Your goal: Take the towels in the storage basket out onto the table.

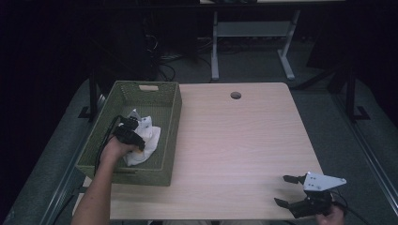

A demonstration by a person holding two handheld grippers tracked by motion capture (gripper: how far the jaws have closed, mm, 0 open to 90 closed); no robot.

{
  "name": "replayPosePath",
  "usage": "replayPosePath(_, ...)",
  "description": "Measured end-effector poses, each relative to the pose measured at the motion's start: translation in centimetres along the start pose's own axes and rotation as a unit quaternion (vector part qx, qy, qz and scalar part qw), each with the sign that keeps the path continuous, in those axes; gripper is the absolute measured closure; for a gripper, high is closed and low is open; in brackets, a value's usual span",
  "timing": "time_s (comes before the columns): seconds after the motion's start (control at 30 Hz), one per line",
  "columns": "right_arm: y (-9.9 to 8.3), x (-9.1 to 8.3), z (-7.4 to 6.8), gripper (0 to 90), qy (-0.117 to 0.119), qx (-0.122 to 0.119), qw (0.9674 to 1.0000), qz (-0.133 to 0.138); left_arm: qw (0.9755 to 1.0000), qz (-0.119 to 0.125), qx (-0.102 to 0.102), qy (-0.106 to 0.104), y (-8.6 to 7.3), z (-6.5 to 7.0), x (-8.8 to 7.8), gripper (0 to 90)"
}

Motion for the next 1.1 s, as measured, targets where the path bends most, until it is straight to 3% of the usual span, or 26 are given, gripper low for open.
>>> replayPosePath(0.3,0.0,0.1,-0.1,13.8,0.001,0.002,1.0,-0.003,1.0,0.001,0.006,0.004,0.0,0.1,-0.3,57.8)
replayPosePath(0.53,-0.1,0.2,0.0,13.8,0.0,0.001,1.0,-0.004,0.9999,-0.002,0.008,0.007,0.1,0.1,-0.5,68.3)
replayPosePath(0.8,-0.1,0.3,0.1,13.8,-0.002,0.003,1.0,-0.004,0.9999,0.015,0.007,0.001,-0.2,0.0,-1.0,74.7)
replayPosePath(0.93,-0.2,0.2,0.1,13.8,-0.002,0.005,1.0,-0.004,0.999,0.04,0.007,-0.016,-0.1,0.2,-2.0,75.4)
replayPosePath(0.97,-0.1,0.2,0.2,13.8,-0.003,0.006,1.0,-0.002,0.9979,0.057,0.005,-0.03,-0.1,0.5,-2.6,75.5)
replayPosePath(1.03,-0.1,0.2,0.2,13.8,-0.003,0.006,1.0,-0.001,0.9973,0.064,0.003,-0.035,-0.1,0.6,-2.9,75.5)
replayPosePath(1.1,-0.1,0.2,0.2,13.8,-0.003,0.007,1.0,0.001,0.9952,0.086,0.005,-0.046,-0.2,0.8,-3.9,75.5)
Point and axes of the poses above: each handheld gripper's, and its own axes: x roughly forward along the jaws, y roughly out of its top, z roughly to its right, the point moved 6 cm from there along x, roughly forward along the jaws, and after that the axes turned 5 degrees about -y, right-handed, at the moved point
